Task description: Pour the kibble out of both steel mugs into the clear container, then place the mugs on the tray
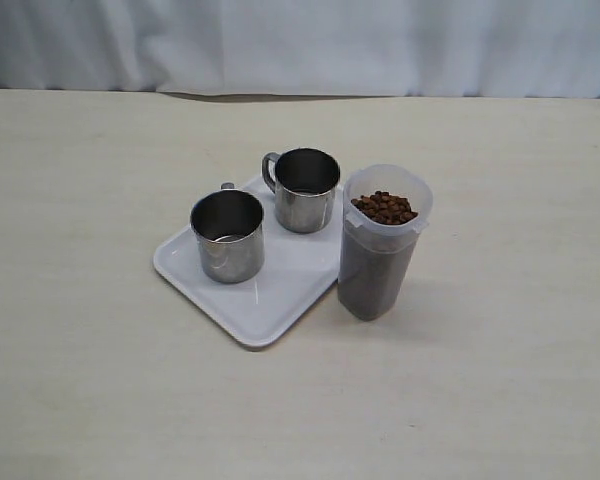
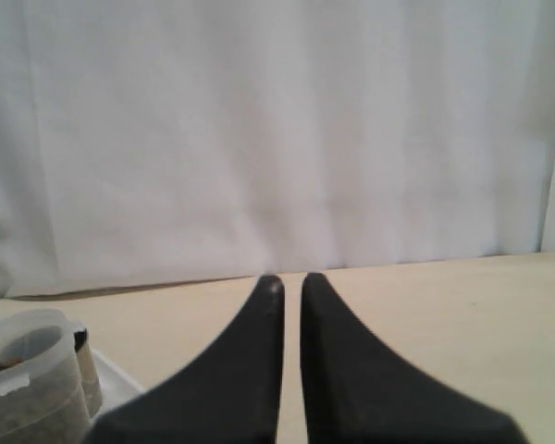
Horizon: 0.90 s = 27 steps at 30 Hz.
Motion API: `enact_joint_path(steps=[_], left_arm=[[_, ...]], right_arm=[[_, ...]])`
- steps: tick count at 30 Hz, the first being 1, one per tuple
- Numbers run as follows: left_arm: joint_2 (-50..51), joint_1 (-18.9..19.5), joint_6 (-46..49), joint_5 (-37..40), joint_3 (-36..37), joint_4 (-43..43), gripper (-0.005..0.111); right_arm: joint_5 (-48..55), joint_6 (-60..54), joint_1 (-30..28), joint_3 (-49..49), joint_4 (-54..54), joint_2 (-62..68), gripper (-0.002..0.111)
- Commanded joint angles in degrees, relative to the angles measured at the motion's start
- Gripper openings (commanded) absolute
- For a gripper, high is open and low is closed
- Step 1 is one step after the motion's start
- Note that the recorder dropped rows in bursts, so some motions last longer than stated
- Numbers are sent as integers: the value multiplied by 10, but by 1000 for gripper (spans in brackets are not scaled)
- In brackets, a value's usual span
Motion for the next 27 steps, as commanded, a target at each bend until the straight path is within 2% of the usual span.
enact_joint_path(steps=[1,10,15,27], left_arm=[[-1,1,1,-2,2,-3,0],[-1,1,1,-2,2,-3,0],[-1,1,1,-2,2,-3,0],[-1,1,1,-2,2,-4,0]], right_arm=[[20,-15,-12,3,-7,-2,5],[17,-18,-12,3,-7,-2,5],[40,6,-12,3,-95,-2,5],[62,5,-12,3,-85,-2,5]])
